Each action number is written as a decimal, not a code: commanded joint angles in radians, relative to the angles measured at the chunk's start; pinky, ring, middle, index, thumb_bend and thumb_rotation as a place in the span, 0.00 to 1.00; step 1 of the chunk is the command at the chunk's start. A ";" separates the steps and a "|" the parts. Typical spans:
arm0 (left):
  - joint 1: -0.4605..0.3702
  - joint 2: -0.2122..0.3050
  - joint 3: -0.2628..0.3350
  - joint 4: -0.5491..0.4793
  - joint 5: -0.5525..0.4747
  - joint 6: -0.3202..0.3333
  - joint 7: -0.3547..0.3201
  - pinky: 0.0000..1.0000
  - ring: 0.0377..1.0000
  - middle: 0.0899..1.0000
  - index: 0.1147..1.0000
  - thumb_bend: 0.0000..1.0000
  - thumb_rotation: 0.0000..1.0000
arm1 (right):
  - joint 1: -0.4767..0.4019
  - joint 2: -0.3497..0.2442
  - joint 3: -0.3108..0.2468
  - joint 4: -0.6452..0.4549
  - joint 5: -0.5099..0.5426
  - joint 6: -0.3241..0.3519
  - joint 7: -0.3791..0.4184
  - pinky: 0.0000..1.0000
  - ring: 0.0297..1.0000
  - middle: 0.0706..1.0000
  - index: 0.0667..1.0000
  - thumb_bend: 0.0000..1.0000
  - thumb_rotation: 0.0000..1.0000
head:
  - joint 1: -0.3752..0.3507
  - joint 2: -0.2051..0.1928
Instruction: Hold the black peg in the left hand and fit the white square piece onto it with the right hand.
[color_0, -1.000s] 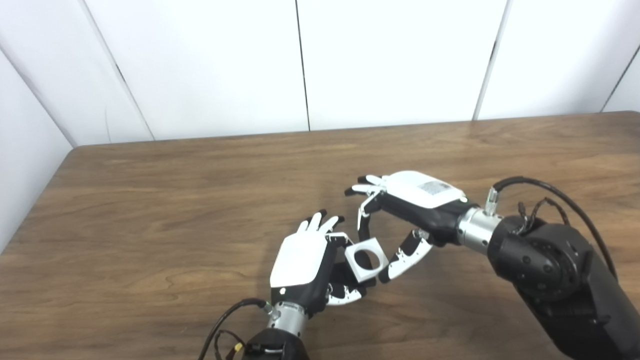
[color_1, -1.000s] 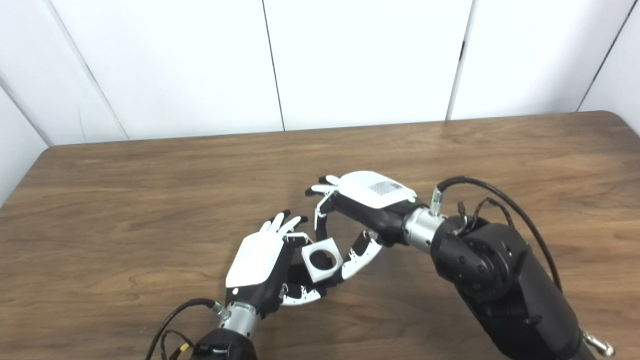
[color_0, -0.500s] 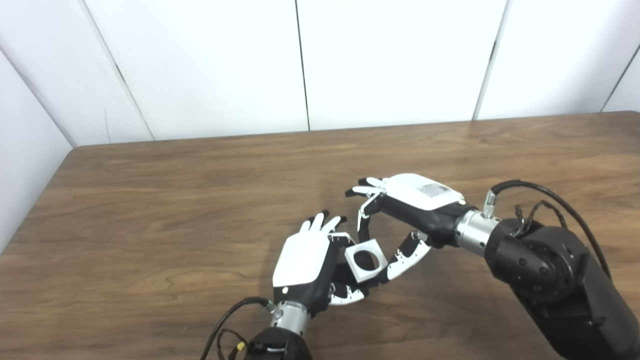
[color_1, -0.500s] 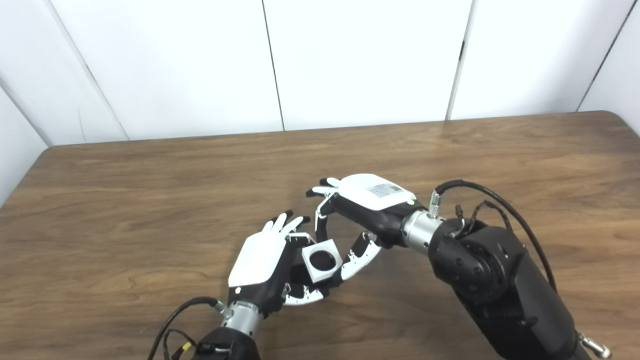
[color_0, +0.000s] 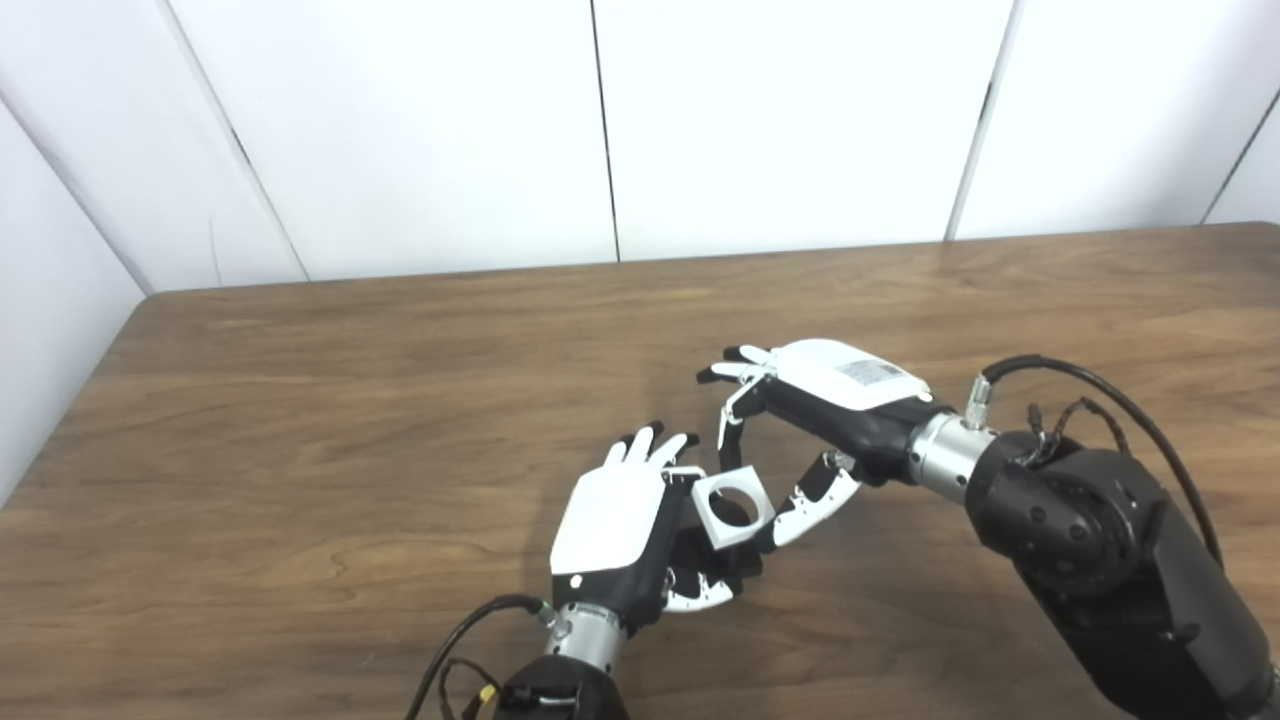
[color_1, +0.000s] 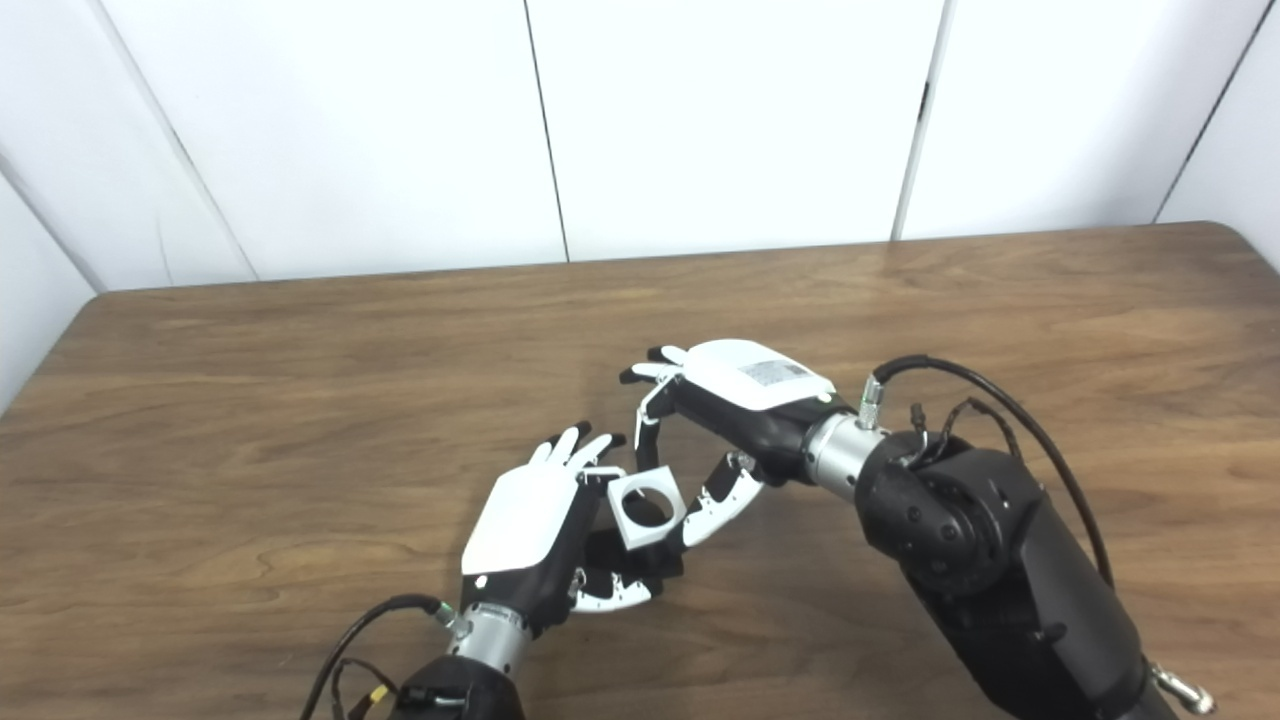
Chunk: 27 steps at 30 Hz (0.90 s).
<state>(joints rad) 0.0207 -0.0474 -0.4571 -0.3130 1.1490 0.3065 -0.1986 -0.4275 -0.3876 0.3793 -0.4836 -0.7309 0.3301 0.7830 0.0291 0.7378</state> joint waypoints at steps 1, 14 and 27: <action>-0.018 -0.015 -0.003 -0.025 0.011 -0.008 0.022 0.99 1.00 0.92 0.43 0.51 0.08 | -0.040 0.001 -0.013 -0.008 -0.003 -0.037 -0.037 1.00 1.00 0.93 0.45 0.52 0.16 | 0.001 0.003; -0.024 -0.021 0.000 -0.030 0.014 0.004 0.005 0.99 1.00 0.92 0.43 0.51 0.08 | -0.029 0.001 0.006 0.002 -0.018 -0.072 -0.029 1.00 1.00 0.93 0.45 0.52 0.16 | 0.000 0.012; -0.026 -0.021 -0.004 -0.023 0.016 0.000 0.013 0.99 1.00 0.92 0.43 0.51 0.08 | -0.010 -0.005 0.034 0.005 -0.015 -0.079 -0.017 1.00 1.00 0.93 0.45 0.52 0.16 | 0.005 0.015</action>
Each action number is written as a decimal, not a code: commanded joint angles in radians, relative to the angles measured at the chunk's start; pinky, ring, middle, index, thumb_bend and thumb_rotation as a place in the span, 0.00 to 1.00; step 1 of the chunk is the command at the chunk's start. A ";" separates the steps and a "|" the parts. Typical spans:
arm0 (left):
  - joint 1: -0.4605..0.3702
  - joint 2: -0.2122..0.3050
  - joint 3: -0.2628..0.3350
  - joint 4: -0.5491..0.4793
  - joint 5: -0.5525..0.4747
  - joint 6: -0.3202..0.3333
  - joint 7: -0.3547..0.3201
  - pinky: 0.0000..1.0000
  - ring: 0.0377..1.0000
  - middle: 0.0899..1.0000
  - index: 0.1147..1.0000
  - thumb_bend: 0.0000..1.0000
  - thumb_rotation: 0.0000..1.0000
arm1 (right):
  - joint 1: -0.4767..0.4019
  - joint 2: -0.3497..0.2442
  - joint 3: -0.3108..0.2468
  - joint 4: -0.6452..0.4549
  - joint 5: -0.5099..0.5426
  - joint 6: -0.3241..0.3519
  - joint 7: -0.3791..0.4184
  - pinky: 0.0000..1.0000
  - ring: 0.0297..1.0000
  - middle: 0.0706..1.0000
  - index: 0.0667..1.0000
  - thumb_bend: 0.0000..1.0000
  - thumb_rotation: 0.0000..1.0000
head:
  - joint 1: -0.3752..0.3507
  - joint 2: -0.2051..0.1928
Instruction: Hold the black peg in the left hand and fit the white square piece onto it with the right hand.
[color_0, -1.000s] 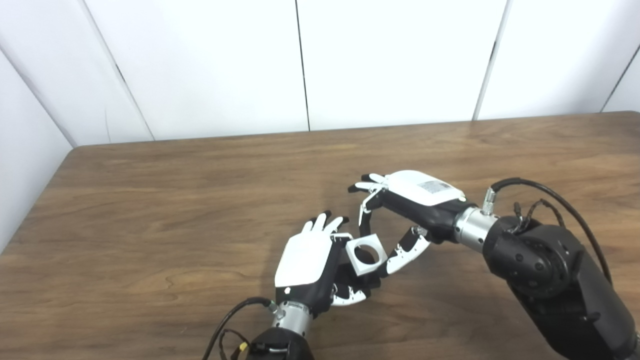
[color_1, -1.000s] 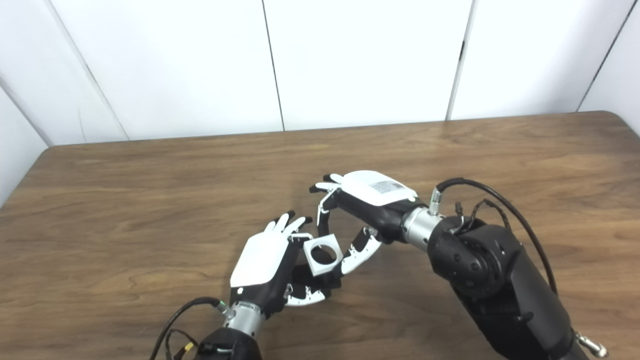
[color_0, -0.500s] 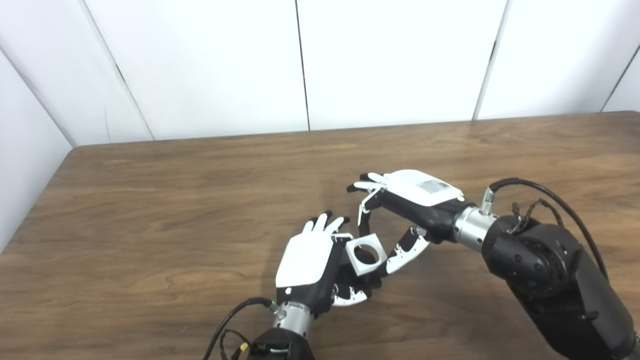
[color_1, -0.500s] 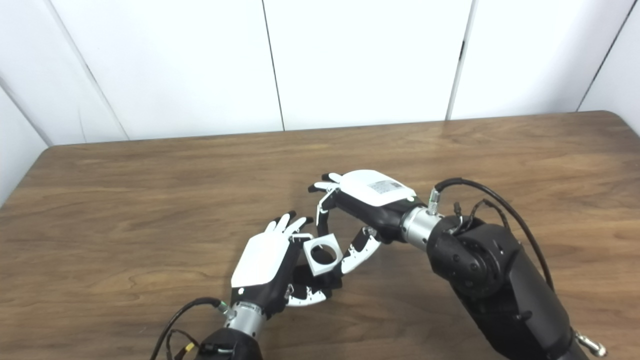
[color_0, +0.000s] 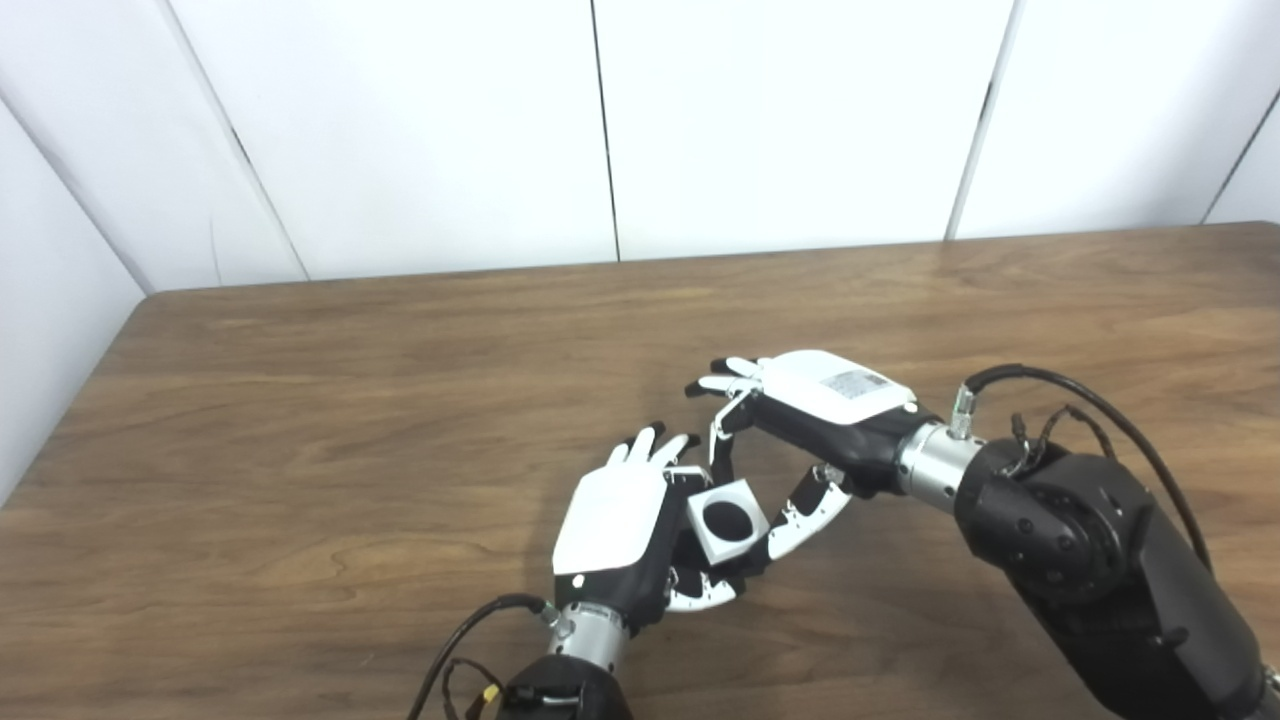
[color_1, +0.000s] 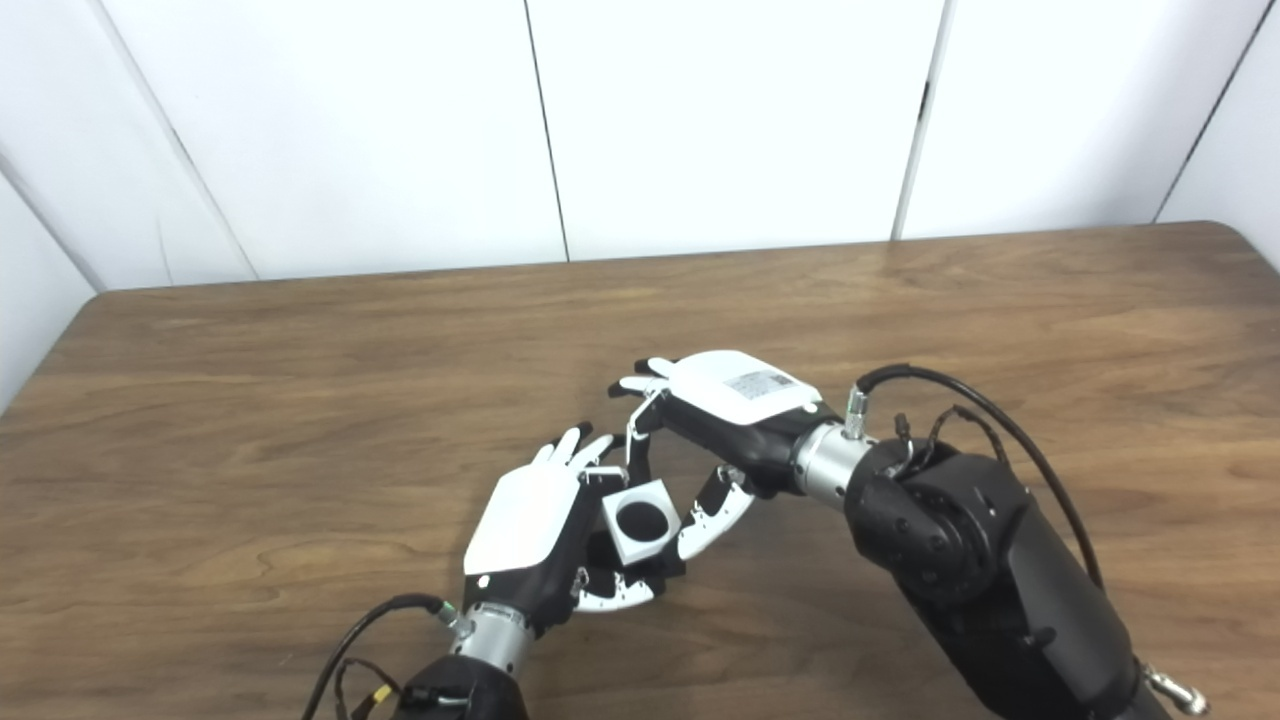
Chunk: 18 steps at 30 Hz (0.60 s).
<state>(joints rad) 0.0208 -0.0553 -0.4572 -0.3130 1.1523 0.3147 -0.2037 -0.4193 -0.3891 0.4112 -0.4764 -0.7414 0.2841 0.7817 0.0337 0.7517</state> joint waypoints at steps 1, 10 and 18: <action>-0.025 -0.014 -0.004 -0.024 0.011 -0.009 0.017 1.00 1.00 0.92 0.43 0.51 0.08 | -0.015 -0.004 0.003 -0.001 -0.006 -0.034 -0.016 1.00 1.00 0.93 0.45 0.52 0.16 | 0.000 0.001; -0.022 -0.017 -0.013 -0.032 0.018 -0.001 0.007 1.00 1.00 0.92 0.43 0.51 0.08 | -0.003 -0.003 -0.005 0.011 -0.011 -0.044 -0.028 1.00 1.00 0.94 0.46 0.52 0.16 | 0.001 -0.001; -0.022 -0.017 -0.017 -0.029 0.011 -0.004 0.021 1.00 1.00 0.92 0.43 0.51 0.08 | -0.010 -0.007 -0.011 0.024 -0.009 -0.043 -0.042 1.00 1.00 0.94 0.45 0.52 0.16 | -0.001 -0.004</action>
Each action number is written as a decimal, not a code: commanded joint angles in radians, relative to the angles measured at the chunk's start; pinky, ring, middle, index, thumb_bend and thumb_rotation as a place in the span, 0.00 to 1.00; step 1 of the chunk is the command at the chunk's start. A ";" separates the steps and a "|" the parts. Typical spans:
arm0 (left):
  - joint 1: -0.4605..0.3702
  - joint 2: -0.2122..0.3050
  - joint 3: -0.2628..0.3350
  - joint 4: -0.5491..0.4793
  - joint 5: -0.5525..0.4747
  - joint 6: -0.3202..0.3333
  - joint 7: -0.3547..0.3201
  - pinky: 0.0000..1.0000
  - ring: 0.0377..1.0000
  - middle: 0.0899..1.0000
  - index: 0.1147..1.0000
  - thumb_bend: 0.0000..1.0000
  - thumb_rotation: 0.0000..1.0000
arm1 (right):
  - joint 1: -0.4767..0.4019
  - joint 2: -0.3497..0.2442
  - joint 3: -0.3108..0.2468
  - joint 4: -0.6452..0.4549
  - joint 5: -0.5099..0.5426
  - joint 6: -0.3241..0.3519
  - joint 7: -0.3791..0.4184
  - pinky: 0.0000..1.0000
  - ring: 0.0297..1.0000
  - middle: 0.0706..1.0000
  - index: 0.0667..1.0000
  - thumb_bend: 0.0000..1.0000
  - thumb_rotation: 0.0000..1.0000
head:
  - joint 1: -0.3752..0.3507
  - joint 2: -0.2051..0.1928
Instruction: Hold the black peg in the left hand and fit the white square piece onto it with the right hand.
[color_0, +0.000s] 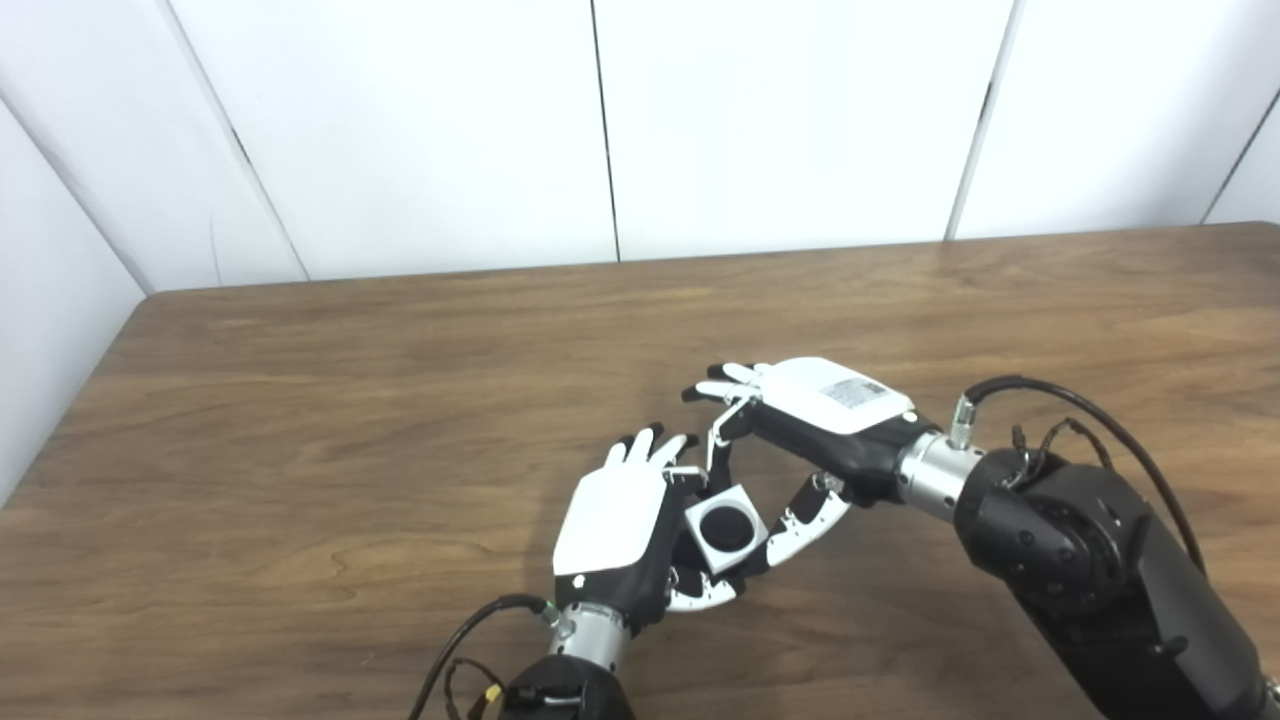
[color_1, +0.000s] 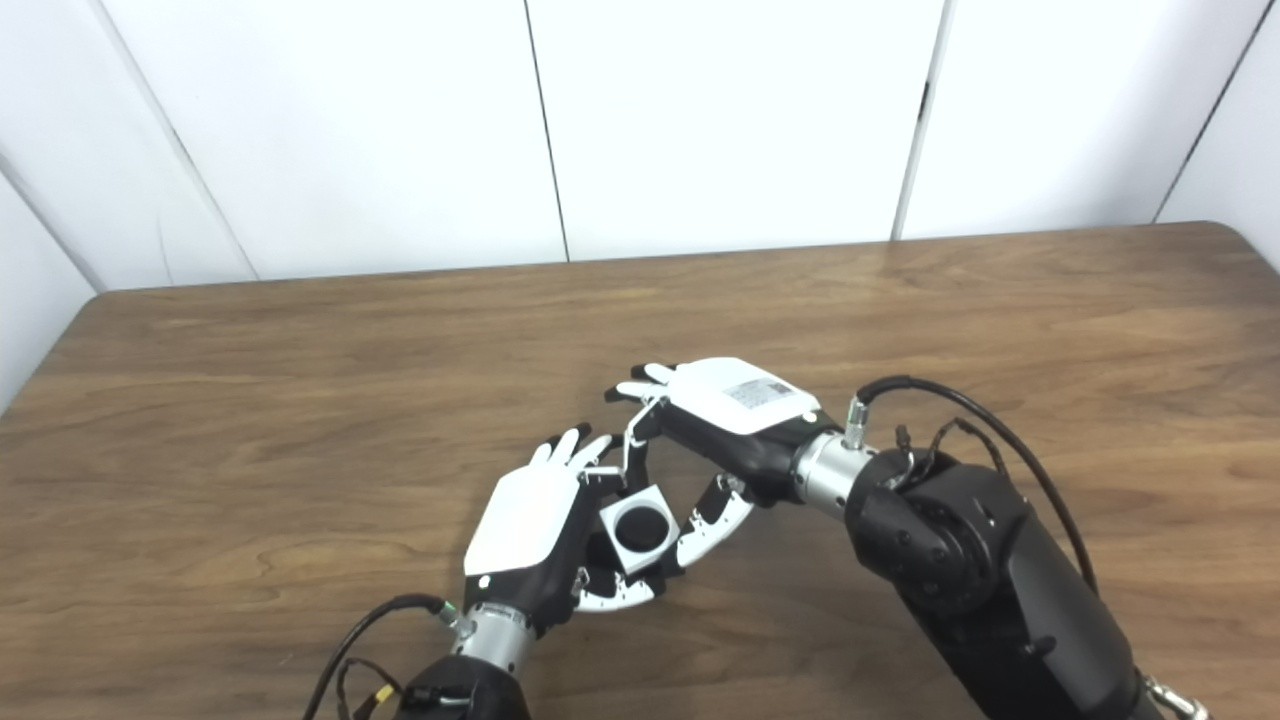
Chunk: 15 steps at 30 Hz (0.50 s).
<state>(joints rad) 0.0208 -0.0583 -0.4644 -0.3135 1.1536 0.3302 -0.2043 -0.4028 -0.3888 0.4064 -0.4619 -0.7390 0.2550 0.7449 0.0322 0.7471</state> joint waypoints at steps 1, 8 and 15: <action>-0.022 -0.015 -0.010 -0.028 0.008 -0.020 0.023 1.00 1.00 0.92 0.43 0.51 0.08 | -0.029 -0.009 -0.007 0.013 -0.011 -0.014 -0.005 1.00 1.00 0.94 0.46 0.52 0.16 | 0.001 0.001; -0.019 -0.017 -0.015 -0.021 0.001 -0.021 0.038 1.00 1.00 0.92 0.43 0.51 0.08 | -0.040 -0.012 -0.025 0.033 0.002 -0.018 -0.018 1.00 1.00 0.94 0.46 0.52 0.16 | 0.003 -0.002; -0.022 -0.017 -0.018 -0.024 0.002 -0.016 0.027 1.00 1.00 0.92 0.43 0.51 0.08 | -0.040 -0.012 -0.037 0.051 0.014 -0.017 -0.027 1.00 1.00 0.94 0.46 0.52 0.16 | 0.003 -0.002</action>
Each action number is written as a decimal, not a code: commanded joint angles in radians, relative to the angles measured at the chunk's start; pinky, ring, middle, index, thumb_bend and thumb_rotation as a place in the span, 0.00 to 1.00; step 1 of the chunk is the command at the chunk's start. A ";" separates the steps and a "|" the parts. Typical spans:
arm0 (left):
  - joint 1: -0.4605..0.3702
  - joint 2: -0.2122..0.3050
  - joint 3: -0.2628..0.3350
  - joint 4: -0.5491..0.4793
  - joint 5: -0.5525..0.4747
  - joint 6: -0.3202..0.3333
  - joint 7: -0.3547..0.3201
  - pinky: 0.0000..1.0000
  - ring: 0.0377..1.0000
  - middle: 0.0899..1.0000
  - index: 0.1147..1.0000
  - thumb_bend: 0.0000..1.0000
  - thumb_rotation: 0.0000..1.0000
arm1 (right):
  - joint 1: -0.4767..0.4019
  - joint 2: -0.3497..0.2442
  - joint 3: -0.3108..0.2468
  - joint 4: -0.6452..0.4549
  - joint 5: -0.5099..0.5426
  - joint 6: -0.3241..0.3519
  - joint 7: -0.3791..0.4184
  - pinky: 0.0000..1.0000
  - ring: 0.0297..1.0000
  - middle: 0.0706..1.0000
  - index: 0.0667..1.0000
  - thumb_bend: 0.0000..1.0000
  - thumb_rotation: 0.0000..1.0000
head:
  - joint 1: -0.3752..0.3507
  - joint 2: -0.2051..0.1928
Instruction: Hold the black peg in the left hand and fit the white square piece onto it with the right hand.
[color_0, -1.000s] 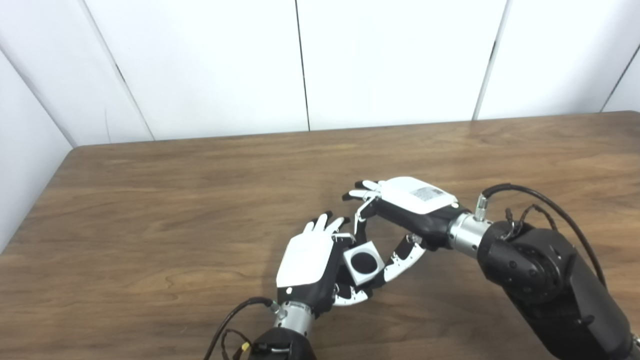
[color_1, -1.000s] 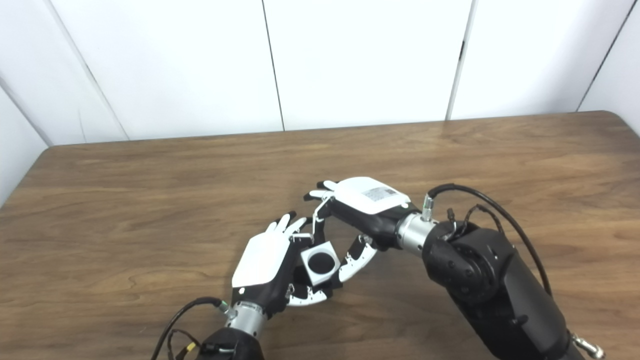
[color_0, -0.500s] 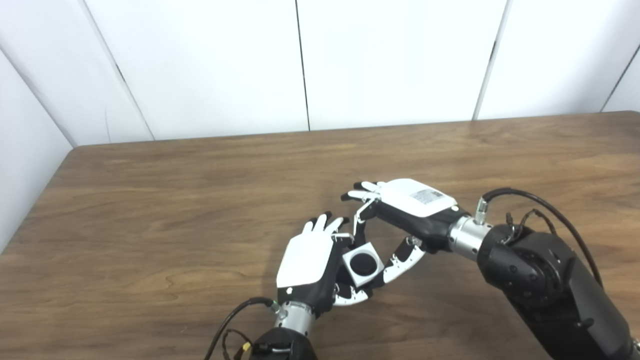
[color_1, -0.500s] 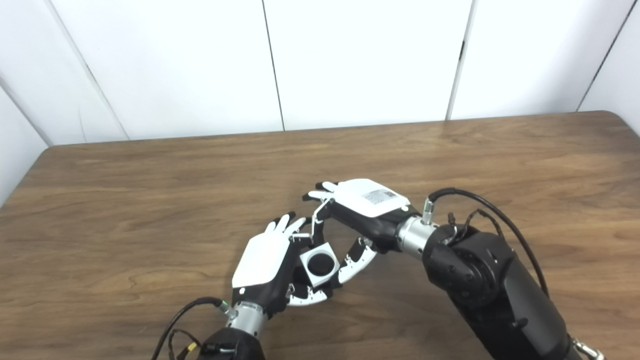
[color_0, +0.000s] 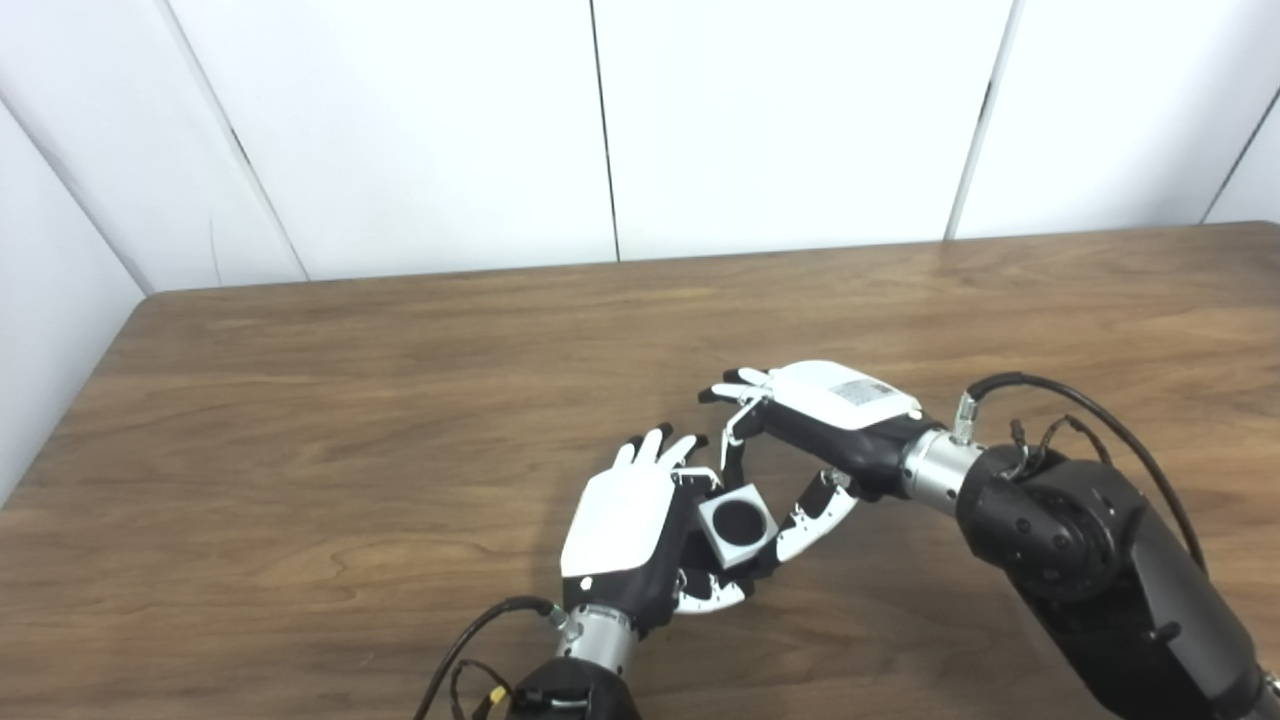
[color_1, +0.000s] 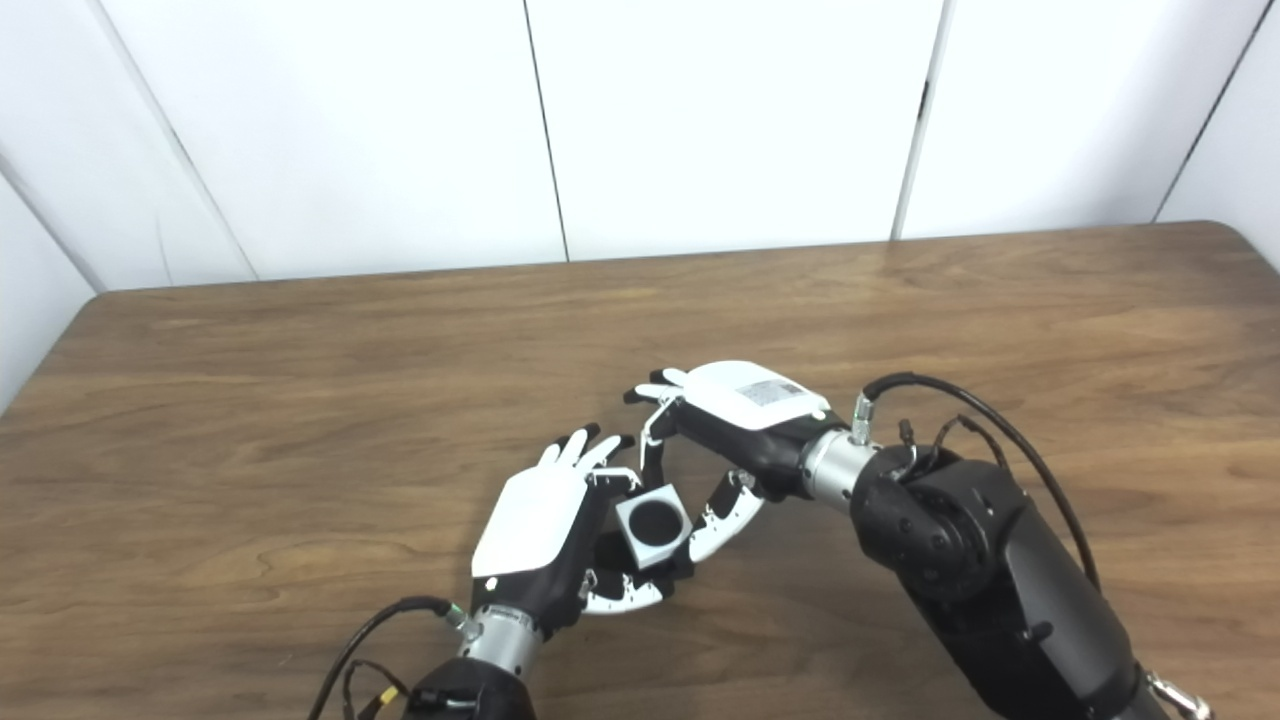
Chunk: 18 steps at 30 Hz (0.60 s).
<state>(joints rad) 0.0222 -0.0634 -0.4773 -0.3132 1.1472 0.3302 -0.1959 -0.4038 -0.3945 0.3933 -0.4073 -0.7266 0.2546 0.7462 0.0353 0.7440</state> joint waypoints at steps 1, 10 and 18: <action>-0.023 -0.012 -0.005 -0.026 0.008 -0.016 0.018 1.00 1.00 0.92 0.43 0.51 0.08 | -0.039 -0.007 -0.024 -0.004 0.000 -0.016 -0.027 1.00 1.00 0.94 0.46 0.52 0.16 | 0.002 0.005; -0.025 -0.009 -0.005 -0.027 0.014 -0.018 0.023 1.00 1.00 0.92 0.43 0.51 0.08 | -0.026 -0.011 -0.017 -0.001 -0.007 -0.022 -0.027 1.00 1.00 0.94 0.46 0.52 0.16 | 0.004 0.007; -0.026 -0.011 -0.005 -0.030 0.023 -0.008 0.008 1.00 1.00 0.92 0.45 0.55 0.11 | -0.026 -0.022 -0.016 -0.001 -0.013 -0.011 -0.013 1.00 1.00 0.94 0.62 0.89 0.34 | 0.003 0.010</action>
<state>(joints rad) 0.0218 -0.0633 -0.4783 -0.3133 1.1509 0.3314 -0.1968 -0.3983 -0.4041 0.3929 -0.4006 -0.7340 0.2532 0.7451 0.0383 0.7532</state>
